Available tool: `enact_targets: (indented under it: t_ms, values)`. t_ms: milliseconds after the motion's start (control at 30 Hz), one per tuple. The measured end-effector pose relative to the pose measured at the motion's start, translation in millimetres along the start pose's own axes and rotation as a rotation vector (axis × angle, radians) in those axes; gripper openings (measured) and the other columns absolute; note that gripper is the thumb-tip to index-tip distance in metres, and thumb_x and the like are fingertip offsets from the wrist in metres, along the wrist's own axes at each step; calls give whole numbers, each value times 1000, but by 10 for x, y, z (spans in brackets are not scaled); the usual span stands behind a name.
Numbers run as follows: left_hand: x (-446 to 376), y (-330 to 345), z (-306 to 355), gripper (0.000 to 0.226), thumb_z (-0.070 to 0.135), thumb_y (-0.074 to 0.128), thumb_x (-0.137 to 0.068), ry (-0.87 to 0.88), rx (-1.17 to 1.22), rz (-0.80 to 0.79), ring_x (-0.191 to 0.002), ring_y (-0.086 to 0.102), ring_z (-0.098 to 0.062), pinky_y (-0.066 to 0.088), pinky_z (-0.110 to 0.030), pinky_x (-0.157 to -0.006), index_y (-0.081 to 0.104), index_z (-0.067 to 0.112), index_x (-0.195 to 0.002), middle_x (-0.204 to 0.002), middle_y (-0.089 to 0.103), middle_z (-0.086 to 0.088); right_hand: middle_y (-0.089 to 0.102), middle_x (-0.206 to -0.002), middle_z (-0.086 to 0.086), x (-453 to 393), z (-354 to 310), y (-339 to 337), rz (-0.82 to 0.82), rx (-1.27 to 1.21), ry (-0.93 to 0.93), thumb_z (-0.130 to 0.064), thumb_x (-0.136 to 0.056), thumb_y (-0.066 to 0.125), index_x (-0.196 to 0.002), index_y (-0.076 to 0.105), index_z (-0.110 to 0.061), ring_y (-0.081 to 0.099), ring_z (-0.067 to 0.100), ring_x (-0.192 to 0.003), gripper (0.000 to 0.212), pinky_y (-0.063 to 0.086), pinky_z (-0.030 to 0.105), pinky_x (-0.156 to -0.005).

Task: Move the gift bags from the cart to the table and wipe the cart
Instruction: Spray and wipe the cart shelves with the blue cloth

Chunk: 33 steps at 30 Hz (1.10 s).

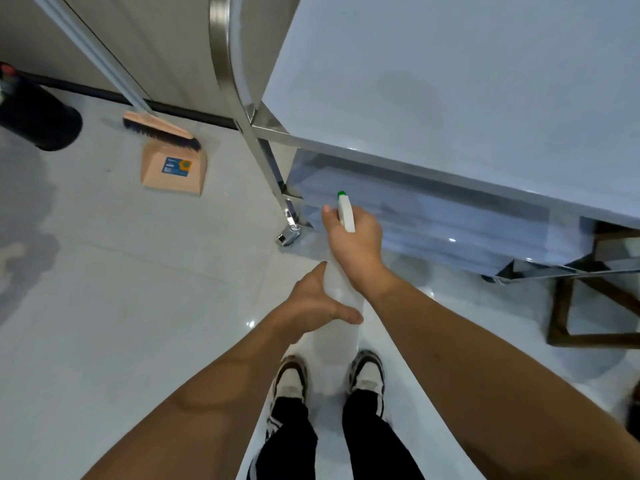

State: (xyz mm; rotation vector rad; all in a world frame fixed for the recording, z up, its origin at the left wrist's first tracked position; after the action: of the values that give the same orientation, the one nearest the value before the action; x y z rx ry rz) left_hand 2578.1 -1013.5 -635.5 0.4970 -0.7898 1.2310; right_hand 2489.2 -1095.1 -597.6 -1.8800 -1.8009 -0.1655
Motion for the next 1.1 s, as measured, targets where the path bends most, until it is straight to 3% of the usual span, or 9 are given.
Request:
enact_targets:
  t_ms: [167, 300, 400, 500, 633, 733, 833, 1100]
  values:
    - [-496, -179, -215, 82, 23, 95, -46, 88, 10, 40, -104, 66, -13, 59, -38, -85, 59, 39, -118, -110, 71, 12, 49, -57, -7, -349, 247, 288, 95, 17, -67, -34, -96, 66, -63, 49, -23, 46, 8, -54, 38, 37, 25, -55]
    - [-806, -230, -363, 88, 33, 91, -34, 126, 26, 92, -105, 65, -10, 57, -31, -84, 58, 40, -115, -107, 71, 18, 47, -54, -10, -491, 451, 517, 189, 12, -133, -33, -96, 66, -61, 49, -24, 46, 6, -49, 39, 35, 21, -51]
    - [-953, -240, -459, 89, 39, 88, -32, 154, 6, 120, -105, 65, -10, 59, -38, -89, 55, 43, -115, -110, 69, 18, 50, -57, -8, -576, 552, 604, 236, 33, -130, -36, -97, 64, -62, 49, -26, 48, 8, -54, 39, 35, 25, -53]
    - [-1043, -276, -522, 86, 33, 88, -36, 170, -33, 129, -105, 64, -11, 59, -40, -89, 55, 43, -115, -111, 68, 16, 52, -59, -3, -623, 595, 592, 295, 108, -115, -41, -100, 56, -61, 50, -21, 51, 13, -56, 44, 35, 27, -53]
    - [-1077, -286, -542, 72, 24, 89, -46, 166, -90, 104, -100, 63, -11, 59, -40, -85, 56, 40, -107, -107, 67, 13, 57, -64, 0, -670, 661, 581, 336, 105, -73, -46, -100, 53, -64, 53, -18, 58, 23, -66, 46, 47, 36, -65]
    - [-1117, -283, -555, 65, 16, 91, -56, 162, -93, 94, -97, 62, -8, 58, -34, -82, 55, 39, -105, -105, 66, 14, 54, -62, -2, -719, 703, 587, 291, 91, -88, -47, -100, 55, -65, 51, -18, 54, 18, -62, 45, 49, 38, -67]
    - [-1197, -251, -526, 70, 21, 92, -52, 158, -120, 71, -99, 62, -10, 59, -37, -84, 56, 40, -109, -107, 66, 13, 52, -56, 0, -783, 754, 529, 340, 120, -106, -45, -100, 54, -59, 51, -15, 52, 19, -56, 51, 51, 40, -64]
    - [-1454, 70, -175, 73, 21, 92, -55, 173, -205, 22, -105, 61, -19, 57, -44, -91, 54, 33, -116, -112, 65, 7, 57, -58, 3, -1075, 804, 58, 414, 19, -31, -47, -98, 57, -57, 53, -16, 53, 19, -56, 51, 46, 31, -59]
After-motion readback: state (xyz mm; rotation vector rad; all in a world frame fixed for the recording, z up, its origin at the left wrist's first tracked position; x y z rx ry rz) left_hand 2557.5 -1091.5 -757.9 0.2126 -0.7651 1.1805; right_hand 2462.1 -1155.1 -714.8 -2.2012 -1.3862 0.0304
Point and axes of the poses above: each hand's wrist, its own x-axis away from the middle knuckle, its own y-axis out of the palm, z = x × y, the point moved 2 cm from there along -x, towards the middle knuckle
